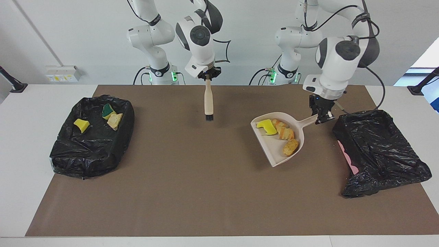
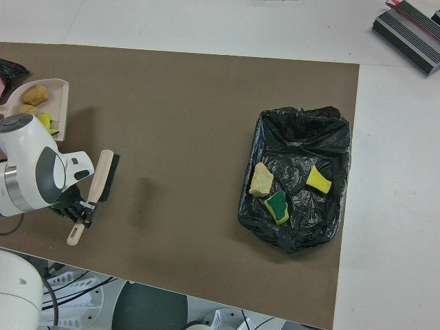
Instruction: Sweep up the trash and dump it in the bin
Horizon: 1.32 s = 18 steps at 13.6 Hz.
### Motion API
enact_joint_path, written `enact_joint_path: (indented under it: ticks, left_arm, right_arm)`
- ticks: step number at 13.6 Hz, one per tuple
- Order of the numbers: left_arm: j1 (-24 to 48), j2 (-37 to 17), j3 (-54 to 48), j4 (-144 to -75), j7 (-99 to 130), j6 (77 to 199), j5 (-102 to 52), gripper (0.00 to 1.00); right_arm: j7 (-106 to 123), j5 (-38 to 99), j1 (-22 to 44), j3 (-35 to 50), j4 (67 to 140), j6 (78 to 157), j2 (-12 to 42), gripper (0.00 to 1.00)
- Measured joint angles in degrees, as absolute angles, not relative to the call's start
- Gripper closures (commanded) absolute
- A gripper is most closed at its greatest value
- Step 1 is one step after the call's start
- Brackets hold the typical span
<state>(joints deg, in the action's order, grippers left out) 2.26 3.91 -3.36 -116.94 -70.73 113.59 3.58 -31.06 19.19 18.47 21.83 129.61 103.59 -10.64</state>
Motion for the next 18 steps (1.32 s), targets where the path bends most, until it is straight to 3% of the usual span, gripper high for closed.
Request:
enact_joint_path:
  ticks: [9, 15, 17, 18]
  left_arm:
    - [-23.2, 4.2, -2.9, -113.4, -85.0, 113.4, 1.1, 1.00]
    - [-28.7, -1.8, -1.7, -102.6, -98.0, 117.6, 11.1, 1.00]
    - [-28.8, -4.4, -1.7, -98.7, -98.2, 118.4, 17.1, 1.00]
    - [-28.8, -5.5, -1.9, -97.4, -98.3, 118.6, 20.5, 1.00]
  right_arm:
    - [-35.8, 21.3, 26.0, 22.0, 139.6, 116.5, -7.7, 1.00]
    - [-35.7, 21.3, 26.6, 21.9, 140.9, 118.5, -7.0, 1.00]
    - [-35.7, 21.3, 26.6, 21.8, 140.9, 118.6, -6.6, 0.86]
    - [-35.5, 21.3, 26.4, 21.6, 140.8, 118.6, -6.4, 0.69]
